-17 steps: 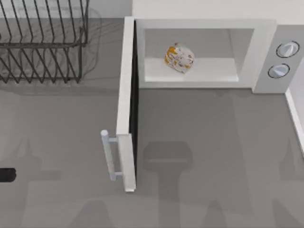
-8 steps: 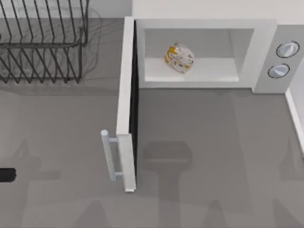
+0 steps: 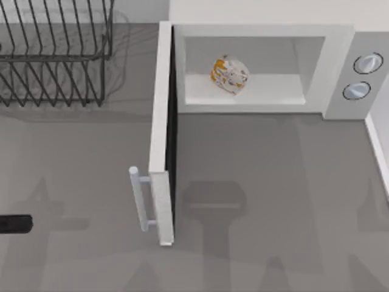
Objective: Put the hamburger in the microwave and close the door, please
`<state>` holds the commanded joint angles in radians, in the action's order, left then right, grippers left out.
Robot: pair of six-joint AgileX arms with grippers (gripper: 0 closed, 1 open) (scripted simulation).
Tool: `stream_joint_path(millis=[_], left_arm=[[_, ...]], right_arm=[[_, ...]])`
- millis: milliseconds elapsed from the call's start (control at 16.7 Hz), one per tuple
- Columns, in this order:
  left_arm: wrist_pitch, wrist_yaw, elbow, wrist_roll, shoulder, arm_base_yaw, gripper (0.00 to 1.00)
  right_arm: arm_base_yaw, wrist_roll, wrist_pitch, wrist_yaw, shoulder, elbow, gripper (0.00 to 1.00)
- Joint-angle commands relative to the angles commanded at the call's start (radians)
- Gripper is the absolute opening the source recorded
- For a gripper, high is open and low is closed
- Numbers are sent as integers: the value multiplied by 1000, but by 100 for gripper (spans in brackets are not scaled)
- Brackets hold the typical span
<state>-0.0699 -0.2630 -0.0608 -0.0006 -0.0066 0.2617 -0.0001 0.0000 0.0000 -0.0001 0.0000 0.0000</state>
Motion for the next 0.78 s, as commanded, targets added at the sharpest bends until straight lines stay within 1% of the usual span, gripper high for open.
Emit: stream_joint_path(millis=[180,300,540,660,780], left_arm=[[-24,-91,-22,0,-3,92,0],[-29,-109,-27,0,-4,110,0],[-24,-102,-20,0,-3,103,0],[-11,-65,-1,0,-9,66,0],[0,-2,15,0,-15,3,0]], right_arm=[[0,0,0,0,0,0,100],[0,0,0,0,0,0,100],[0,0,0,0,0,0,100],[0,0,0,0,0,0,100],[0,0,0,0,0,0,100]])
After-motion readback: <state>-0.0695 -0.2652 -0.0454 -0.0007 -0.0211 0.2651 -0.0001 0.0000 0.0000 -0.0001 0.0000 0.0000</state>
